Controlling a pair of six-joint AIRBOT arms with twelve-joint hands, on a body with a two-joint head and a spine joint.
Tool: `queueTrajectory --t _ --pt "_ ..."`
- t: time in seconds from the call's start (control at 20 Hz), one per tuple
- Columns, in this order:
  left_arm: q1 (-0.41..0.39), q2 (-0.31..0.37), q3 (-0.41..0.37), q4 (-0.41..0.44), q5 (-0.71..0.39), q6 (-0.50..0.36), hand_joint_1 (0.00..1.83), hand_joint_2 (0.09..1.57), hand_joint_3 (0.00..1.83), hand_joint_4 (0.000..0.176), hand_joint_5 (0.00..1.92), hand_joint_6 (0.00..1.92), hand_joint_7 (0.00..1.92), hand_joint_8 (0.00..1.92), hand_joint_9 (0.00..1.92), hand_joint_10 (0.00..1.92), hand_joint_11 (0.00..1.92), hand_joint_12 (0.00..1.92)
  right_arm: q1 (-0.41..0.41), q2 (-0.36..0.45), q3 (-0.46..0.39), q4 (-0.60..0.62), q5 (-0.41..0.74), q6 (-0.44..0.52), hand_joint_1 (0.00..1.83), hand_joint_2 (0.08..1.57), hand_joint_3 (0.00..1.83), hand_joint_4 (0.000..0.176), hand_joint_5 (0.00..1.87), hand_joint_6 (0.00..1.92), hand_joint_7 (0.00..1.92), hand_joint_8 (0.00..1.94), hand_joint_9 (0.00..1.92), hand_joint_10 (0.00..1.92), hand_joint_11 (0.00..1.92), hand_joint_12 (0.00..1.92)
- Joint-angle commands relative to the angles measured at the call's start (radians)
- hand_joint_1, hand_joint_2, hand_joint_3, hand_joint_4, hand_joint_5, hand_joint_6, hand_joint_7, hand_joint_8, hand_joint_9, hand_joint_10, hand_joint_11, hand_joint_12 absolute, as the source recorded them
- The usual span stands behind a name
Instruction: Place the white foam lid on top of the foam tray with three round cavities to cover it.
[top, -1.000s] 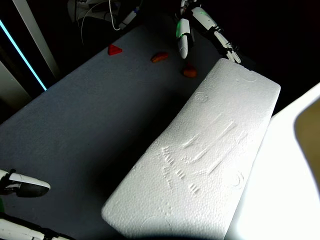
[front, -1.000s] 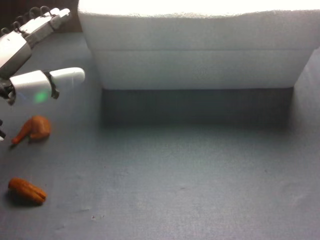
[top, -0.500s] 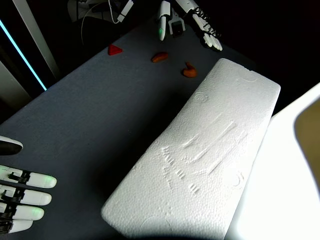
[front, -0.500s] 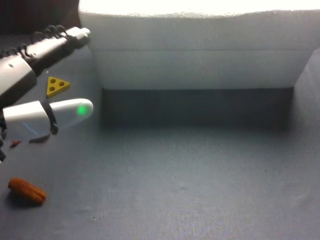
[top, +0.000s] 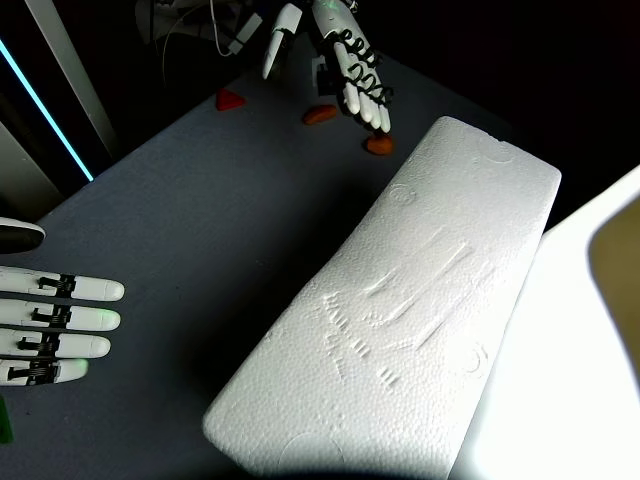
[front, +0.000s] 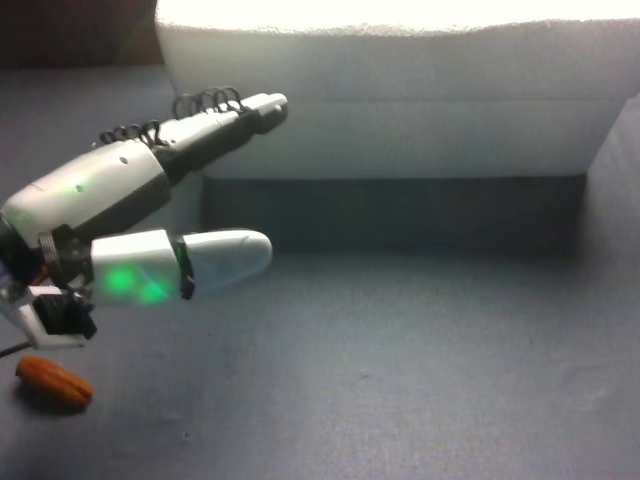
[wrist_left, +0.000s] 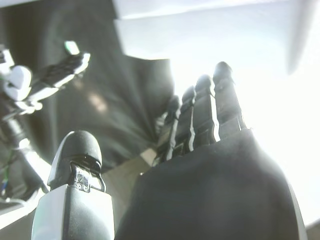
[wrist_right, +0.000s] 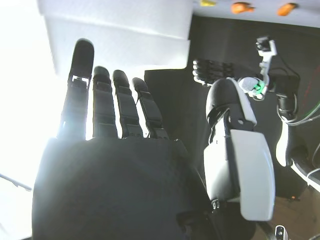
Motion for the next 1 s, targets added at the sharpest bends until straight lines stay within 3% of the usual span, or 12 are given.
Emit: queueTrajectory --t 0.0,0.2,0.3,0.4,0.5,0.55,0.6,0.75,0.85,0.9,0.95 --pt "-0.015 -0.003 0.008 -0.014 -0.109 -0.010 0.31 1.24 0.00 0.000 0.04 0.00 0.01 0.00 0.03 0.01 0.00 0.23 0.020 0.001 0.009 0.005 0.098 0.009 0.39 1.39 0.01 0.000 0.00 0.00 0.00 0.00 0.00 0.00 0.01 0.01" --pt "-0.032 -0.022 0.020 0.018 -0.089 -0.031 0.27 1.24 0.00 0.000 0.02 0.00 0.00 0.00 0.03 0.00 0.00 0.25 0.098 -0.046 0.042 -0.046 0.026 0.020 0.37 1.34 0.00 0.000 0.00 0.00 0.00 0.00 0.00 0.00 0.05 0.03" --pt "-0.032 -0.030 0.024 0.023 -0.085 -0.040 0.24 1.26 0.00 0.000 0.00 0.00 0.00 0.00 0.00 0.00 0.00 0.03 0.129 -0.072 0.060 -0.062 -0.004 0.027 0.36 1.34 0.00 0.000 0.00 0.00 0.00 0.00 0.00 0.00 0.02 0.04" --pt "-0.037 -0.039 0.027 0.034 -0.076 -0.046 0.27 1.26 0.00 0.000 0.01 0.00 0.00 0.00 0.00 0.00 0.00 0.00 0.141 -0.083 0.067 -0.069 -0.016 0.028 0.35 1.35 0.00 0.000 0.00 0.00 0.00 0.00 0.00 0.00 0.00 0.29" --pt "-0.046 -0.050 0.036 0.047 -0.066 -0.056 0.30 1.25 0.00 0.000 0.02 0.01 0.00 0.00 0.00 0.00 0.00 0.00 0.142 -0.086 0.069 -0.069 -0.017 0.029 0.33 1.36 0.00 0.000 0.00 0.00 0.00 0.00 0.00 0.00 0.00 0.17" --pt "-0.048 -0.053 0.037 0.052 -0.061 -0.059 0.31 1.25 0.00 0.000 0.02 0.01 0.00 0.00 0.00 0.00 0.00 0.00 0.143 -0.089 0.071 -0.068 -0.017 0.029 0.34 1.37 0.00 0.000 0.00 0.00 0.00 0.00 0.00 0.00 0.00 0.22" --pt "-0.049 -0.054 0.039 0.053 -0.059 -0.059 0.28 1.25 0.00 0.000 0.01 0.00 0.00 0.00 0.00 0.00 0.00 0.00 0.143 -0.091 0.072 -0.066 -0.017 0.029 0.33 1.37 0.00 0.000 0.00 0.00 0.00 0.00 0.00 0.00 0.00 0.13" --pt "-0.055 -0.052 0.043 0.057 -0.057 -0.059 0.31 1.24 0.00 0.000 0.04 0.01 0.00 0.00 0.00 0.00 0.00 0.00 0.143 -0.092 0.072 -0.062 -0.013 0.029 0.32 1.36 0.00 0.000 0.00 0.00 0.00 0.00 0.00 0.00 0.00 0.10" --pt "-0.059 -0.047 0.043 0.059 -0.064 -0.059 0.27 1.25 0.00 0.000 0.03 0.01 0.00 0.00 0.00 0.00 0.00 0.00 0.143 -0.092 0.069 -0.062 -0.003 0.029 0.34 1.35 0.00 0.000 0.00 0.00 0.00 0.00 0.00 0.00 0.00 0.26" --pt "-0.060 -0.044 0.043 0.059 -0.071 -0.059 0.24 1.25 0.00 0.000 0.01 0.00 0.00 0.00 0.00 0.00 0.00 0.00 0.143 -0.092 0.068 -0.062 0.001 0.029 0.33 1.35 0.00 0.006 0.00 0.00 0.00 0.00 0.00 0.00 0.00 0.20" --pt "-0.065 -0.038 0.044 0.054 -0.083 -0.053 0.21 1.25 0.00 0.000 0.00 0.00 0.00 0.00 0.00 0.00 0.00 0.00 0.143 -0.092 0.067 -0.063 0.008 0.029 0.32 1.36 0.00 0.027 0.00 0.00 0.00 0.00 0.00 0.00 0.00 0.11"
